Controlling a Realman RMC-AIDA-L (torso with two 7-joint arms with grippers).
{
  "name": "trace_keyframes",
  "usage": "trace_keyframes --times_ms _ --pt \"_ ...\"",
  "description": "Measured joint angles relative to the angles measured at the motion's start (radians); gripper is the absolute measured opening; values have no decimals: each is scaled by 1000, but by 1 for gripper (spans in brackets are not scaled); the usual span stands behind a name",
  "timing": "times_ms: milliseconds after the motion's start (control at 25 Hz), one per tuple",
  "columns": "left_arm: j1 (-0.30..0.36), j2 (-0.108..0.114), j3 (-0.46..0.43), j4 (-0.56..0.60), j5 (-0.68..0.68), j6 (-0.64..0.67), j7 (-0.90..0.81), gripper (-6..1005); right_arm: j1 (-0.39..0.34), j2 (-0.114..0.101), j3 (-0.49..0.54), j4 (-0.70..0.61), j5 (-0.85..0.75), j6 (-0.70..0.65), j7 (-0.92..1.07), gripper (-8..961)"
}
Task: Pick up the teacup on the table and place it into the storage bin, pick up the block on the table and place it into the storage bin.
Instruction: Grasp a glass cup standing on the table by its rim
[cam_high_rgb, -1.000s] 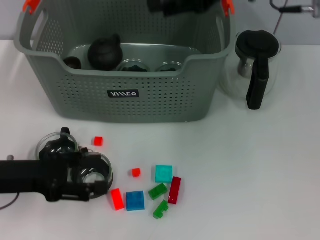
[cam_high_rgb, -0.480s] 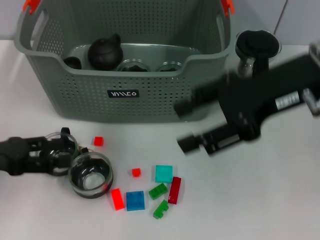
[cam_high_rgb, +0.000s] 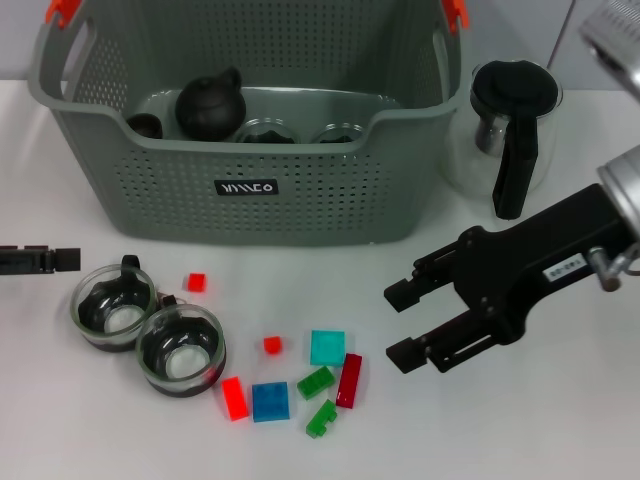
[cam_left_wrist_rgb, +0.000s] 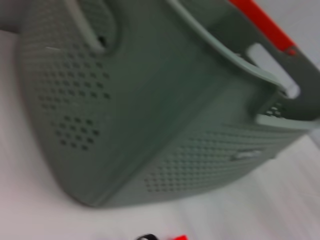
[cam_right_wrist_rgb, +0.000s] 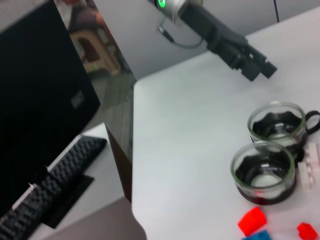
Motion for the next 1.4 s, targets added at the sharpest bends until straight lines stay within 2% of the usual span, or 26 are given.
trace_keyframes --times_ms 240,600,880,1240,1400 --pt "-30 -1 3 -17 84 -7 -34 905 25 19 -68 41 -32 91 -42 766" --pt "-90 -29 66 -28 201 -44 -51 905 78 21 -102 134 -27 158 -58 767" --pt "-158 -26 138 -60 333 -55 -111 905 89 25 -105 156 5 199 -50 767" --pt "-180 -73 220 -207 369 -62 -243 905 104 25 -101 194 17 232 -54 767" --pt "-187 -104 255 -251 399 -60 -297 905 104 21 -99 193 17 235 -59 767"
